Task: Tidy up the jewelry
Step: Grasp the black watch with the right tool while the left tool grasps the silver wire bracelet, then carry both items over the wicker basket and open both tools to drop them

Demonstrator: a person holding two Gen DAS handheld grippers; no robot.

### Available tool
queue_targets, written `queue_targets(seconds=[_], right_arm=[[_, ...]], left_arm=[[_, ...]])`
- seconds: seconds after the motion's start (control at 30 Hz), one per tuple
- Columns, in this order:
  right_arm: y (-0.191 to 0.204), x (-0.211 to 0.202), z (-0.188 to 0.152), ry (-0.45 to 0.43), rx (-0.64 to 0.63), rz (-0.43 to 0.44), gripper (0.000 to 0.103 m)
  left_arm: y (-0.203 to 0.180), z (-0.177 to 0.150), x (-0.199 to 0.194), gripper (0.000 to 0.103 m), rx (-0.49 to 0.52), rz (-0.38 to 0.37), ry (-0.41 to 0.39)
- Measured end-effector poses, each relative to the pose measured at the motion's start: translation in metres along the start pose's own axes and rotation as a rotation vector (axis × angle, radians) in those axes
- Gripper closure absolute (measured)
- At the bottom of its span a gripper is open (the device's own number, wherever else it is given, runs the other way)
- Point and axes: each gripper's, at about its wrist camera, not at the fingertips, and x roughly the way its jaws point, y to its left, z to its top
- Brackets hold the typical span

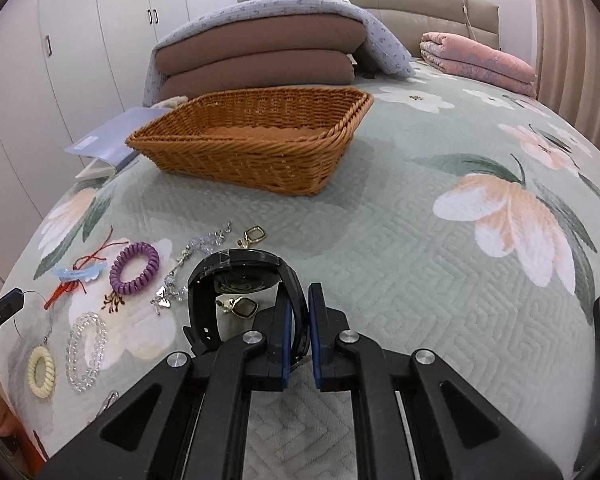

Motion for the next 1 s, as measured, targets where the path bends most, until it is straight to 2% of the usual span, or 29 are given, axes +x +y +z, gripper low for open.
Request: queue_targets(seconds=[0.13,0.3,0.43,0.47,0.6,0.67,0.87,1.0], right_arm=[[0.001,0.000,0.000,-0.002,0.000,0.005,0.092],[0.001,-0.001,-0.001,-0.010,-0.009,0.006,0.092],[0.000,0.000,-0.001,-0.006,0.002,0.013,0.092],[0.000,0.000,-0.001,-0.007,0.005,0.015,0.092],[-0.001,-0.002,-0.002,-0.015,0.007,0.018,0.092],[0.000,-0.003,-0.002,-0.022,0.004,0.017,0.092],[-0.002,-0.015,0.001,-0.071,0.014,0.027,0.092],[-0.005,-0.030,0.013,-0.117,0.036,0.047,0.092]], left_arm=[[0.001,0.003,-0.005,0.092,-0.017,-0.044,-0.026],[0.001,0.016,-0.005,0.092,-0.006,-0.014,-0.073],[0.005,0.023,0.025,0.092,-0.012,-0.016,0.009],[0.003,0.023,0.027,0.092,-0.008,-0.021,0.005],[-0.004,0.025,0.004,0.092,0.011,-0.083,-0.102],[-0.006,0.027,-0.002,0.092,0.020,-0.088,-0.123],[-0.008,0.039,-0.012,0.092,0.007,-0.173,-0.158],[-0.016,0.064,-0.021,0.092,0.019,-0.236,-0.196]])
